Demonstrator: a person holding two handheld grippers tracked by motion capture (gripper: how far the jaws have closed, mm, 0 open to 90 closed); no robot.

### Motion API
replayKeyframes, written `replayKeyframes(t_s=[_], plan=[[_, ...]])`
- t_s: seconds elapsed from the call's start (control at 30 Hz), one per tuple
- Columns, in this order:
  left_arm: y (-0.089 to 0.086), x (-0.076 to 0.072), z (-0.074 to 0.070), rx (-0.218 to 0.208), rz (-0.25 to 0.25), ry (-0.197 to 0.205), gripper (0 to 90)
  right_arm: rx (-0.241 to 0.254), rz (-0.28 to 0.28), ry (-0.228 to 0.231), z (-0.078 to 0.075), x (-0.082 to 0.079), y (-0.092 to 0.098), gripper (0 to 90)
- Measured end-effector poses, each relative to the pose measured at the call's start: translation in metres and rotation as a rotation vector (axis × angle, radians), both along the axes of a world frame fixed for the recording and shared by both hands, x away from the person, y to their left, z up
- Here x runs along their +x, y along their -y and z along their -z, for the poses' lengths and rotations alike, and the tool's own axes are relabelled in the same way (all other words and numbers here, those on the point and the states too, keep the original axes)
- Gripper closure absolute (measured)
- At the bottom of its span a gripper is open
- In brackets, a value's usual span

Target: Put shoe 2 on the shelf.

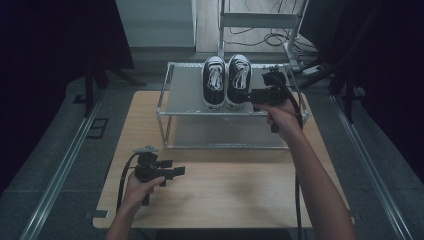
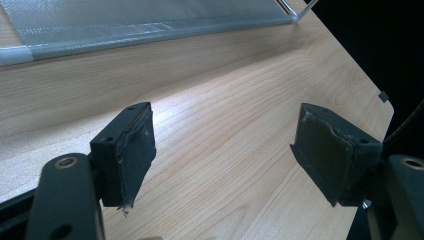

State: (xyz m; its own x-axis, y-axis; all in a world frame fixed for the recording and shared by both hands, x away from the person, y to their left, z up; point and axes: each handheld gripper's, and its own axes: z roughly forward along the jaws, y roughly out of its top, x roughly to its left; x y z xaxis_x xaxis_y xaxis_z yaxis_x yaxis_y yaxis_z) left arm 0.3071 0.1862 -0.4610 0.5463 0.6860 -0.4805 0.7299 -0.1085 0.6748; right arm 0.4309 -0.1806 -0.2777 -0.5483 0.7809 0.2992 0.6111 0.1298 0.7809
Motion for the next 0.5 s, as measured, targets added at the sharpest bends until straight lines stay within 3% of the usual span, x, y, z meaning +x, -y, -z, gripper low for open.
replayKeyframes(t_s=[0.27, 0.5], plan=[[0.002, -0.001, -0.001, 0.015, 0.003, 0.015, 24.7, 0.023, -0.075, 0.037, 0.025, -0.024, 0.016, 28.8], [0.004, -0.002, 0.001, 0.059, -0.003, 0.048, 24.6, 0.036, -0.116, 0.086, 0.031, -0.038, 0.022, 27.1]])
